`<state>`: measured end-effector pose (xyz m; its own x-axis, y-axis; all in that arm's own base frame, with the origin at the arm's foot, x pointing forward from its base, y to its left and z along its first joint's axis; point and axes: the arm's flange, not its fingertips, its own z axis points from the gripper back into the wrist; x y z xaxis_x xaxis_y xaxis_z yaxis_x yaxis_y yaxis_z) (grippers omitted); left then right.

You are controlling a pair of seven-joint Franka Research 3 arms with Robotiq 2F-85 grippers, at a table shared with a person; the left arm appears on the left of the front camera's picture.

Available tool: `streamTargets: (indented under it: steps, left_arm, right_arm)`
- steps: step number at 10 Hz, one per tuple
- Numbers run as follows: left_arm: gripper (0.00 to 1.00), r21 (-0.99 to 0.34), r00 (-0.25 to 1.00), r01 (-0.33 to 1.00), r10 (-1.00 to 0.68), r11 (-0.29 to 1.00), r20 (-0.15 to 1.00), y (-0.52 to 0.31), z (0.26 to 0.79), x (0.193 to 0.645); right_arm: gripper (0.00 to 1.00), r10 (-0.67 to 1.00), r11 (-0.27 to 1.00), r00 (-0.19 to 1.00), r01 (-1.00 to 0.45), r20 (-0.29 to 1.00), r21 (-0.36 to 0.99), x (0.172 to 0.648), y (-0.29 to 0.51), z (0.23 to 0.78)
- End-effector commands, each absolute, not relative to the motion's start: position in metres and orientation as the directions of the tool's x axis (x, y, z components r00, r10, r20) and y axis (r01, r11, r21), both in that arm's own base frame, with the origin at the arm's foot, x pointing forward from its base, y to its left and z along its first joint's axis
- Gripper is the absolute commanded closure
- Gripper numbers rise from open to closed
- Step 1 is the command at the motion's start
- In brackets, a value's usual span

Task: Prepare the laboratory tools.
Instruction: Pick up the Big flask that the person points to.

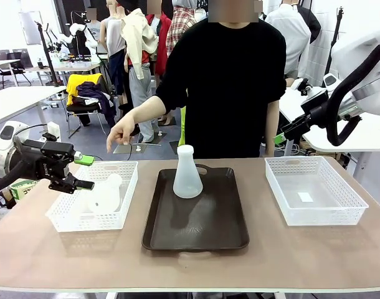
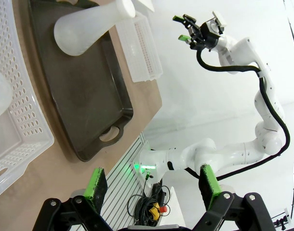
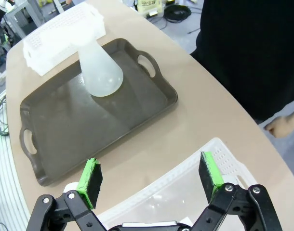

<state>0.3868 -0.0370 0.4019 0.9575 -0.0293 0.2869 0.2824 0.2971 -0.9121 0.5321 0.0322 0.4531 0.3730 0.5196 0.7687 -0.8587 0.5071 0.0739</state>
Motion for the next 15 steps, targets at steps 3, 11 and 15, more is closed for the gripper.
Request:
streamTargets:
  steps: [3, 11, 15]
  left_arm:
    - [0.0, -0.912, 0.949, 0.306, -0.017, 0.273, 0.314, -0.038, 0.4, 0.386]
    - [0.0, -0.753, 0.894, 0.411, -0.067, 0.514, 0.443, -0.043, 0.441, 0.384]
    - [0.0, -0.301, 0.873, 0.392, -0.248, 0.869, 0.42, -0.055, 0.507, 0.412]
  right_arm:
    - [0.0, 0.527, 0.512, 0.385, -0.855, 0.757, 0.078, 0.531, 0.032, 0.455]
    - [0.0, 0.527, 0.512, 0.385, -0.855, 0.757, 0.078, 0.531, 0.032, 0.455]
    - [0.0, 0.527, 0.512, 0.385, -0.855, 0.757, 0.078, 0.531, 0.032, 0.455]
